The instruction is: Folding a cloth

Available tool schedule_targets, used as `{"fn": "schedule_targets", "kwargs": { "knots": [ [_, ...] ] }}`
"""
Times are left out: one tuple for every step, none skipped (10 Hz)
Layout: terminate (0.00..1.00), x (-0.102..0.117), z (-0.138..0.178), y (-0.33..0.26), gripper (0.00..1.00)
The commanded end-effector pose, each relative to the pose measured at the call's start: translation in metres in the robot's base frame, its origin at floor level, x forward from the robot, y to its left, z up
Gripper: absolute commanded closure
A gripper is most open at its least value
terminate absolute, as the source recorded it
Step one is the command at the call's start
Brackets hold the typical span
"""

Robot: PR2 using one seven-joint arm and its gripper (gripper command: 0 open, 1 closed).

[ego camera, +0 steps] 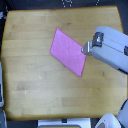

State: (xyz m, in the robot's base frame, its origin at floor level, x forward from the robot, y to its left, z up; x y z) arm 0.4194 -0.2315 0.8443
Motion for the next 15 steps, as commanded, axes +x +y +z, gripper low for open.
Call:
{"fn": "schedule_targets", "kwargs": {
  "knots": [
    [0.00, -0.003, -0.052, 0.037, 0.00],
    [0.00, -0.005, -0.062, 0.035, 0.00],
    [0.00, -0.007, -0.070, 0.034, 0.00],
    [0.00, -0.009, -0.078, 0.034, 0.00],
    [0.00, -0.016, -0.086, 0.034, 0.00],
    [0.00, -0.009, -0.093, 0.039, 0.00],
    [0.00, -0.005, -0.098, 0.042, 0.00],
    [0.00, -0.004, -0.102, 0.042, 0.00],
    [0.00, -0.004, -0.105, 0.040, 0.00],
    [0.00, -0.006, -0.108, 0.037, 0.00],
    [0.00, -0.008, -0.113, 0.033, 0.00],
    [0.00, -0.009, -0.115, 0.031, 0.00],
    [0.00, -0.015, -0.116, 0.028, 0.00],
    [0.00, -0.018, -0.117, 0.027, 0.00],
    [0.00, -0.022, -0.115, 0.025, 0.00]
  ]
}}
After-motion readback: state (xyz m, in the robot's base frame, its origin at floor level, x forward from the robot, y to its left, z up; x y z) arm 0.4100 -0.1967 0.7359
